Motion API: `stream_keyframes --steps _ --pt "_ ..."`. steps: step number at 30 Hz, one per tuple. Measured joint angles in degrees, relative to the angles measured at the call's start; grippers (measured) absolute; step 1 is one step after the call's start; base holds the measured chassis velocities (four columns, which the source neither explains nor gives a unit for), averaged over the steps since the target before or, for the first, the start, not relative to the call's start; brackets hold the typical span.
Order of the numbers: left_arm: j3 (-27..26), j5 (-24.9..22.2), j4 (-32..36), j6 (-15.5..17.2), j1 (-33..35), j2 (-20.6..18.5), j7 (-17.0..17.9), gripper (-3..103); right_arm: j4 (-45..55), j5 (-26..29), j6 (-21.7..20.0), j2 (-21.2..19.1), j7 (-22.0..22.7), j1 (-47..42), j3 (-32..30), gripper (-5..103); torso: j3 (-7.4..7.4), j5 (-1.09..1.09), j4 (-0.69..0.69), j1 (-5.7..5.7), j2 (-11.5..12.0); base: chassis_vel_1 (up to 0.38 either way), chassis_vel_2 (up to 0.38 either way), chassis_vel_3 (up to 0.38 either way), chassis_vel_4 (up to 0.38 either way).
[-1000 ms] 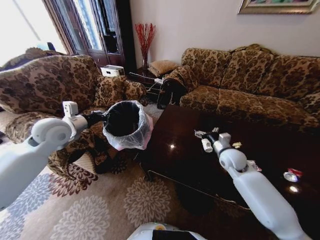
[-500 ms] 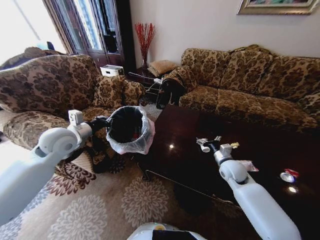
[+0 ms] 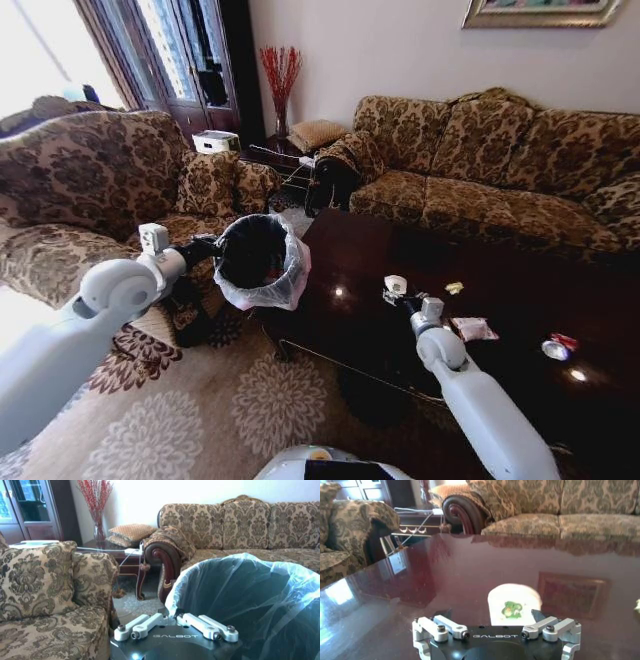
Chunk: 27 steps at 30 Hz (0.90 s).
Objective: Move to the front of the table and place the trash on the table into the trash bin.
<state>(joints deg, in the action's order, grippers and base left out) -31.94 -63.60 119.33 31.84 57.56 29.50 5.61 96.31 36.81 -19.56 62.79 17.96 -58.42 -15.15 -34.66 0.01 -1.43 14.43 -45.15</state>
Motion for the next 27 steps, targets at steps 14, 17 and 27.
stream_keyframes --steps 14,17,27 --pt "1.0 1.8 -0.1 -1.4 0.2 1.1 -0.2 3 -2.7 -0.4 0.9 0.4 0.7 2.1 0.3 100 0.0 0.0 0.05 0.0 0.0 0.0 0.0 0.0 0.0" --pt "1.0 1.9 -0.1 -1.3 0.3 1.1 -0.3 3 -3.5 -0.6 1.1 0.7 0.5 2.3 0.2 100 0.0 0.01 0.06 0.0 0.0 0.0 0.0 0.0 0.0" --pt "0.5 2.1 0.1 -1.3 1.0 0.6 -0.5 3 -5.0 -0.7 3.3 1.7 -2.8 3.0 0.5 100 0.0 0.0 0.05 0.0 0.0 -0.027 -0.033 -0.033 -0.033"
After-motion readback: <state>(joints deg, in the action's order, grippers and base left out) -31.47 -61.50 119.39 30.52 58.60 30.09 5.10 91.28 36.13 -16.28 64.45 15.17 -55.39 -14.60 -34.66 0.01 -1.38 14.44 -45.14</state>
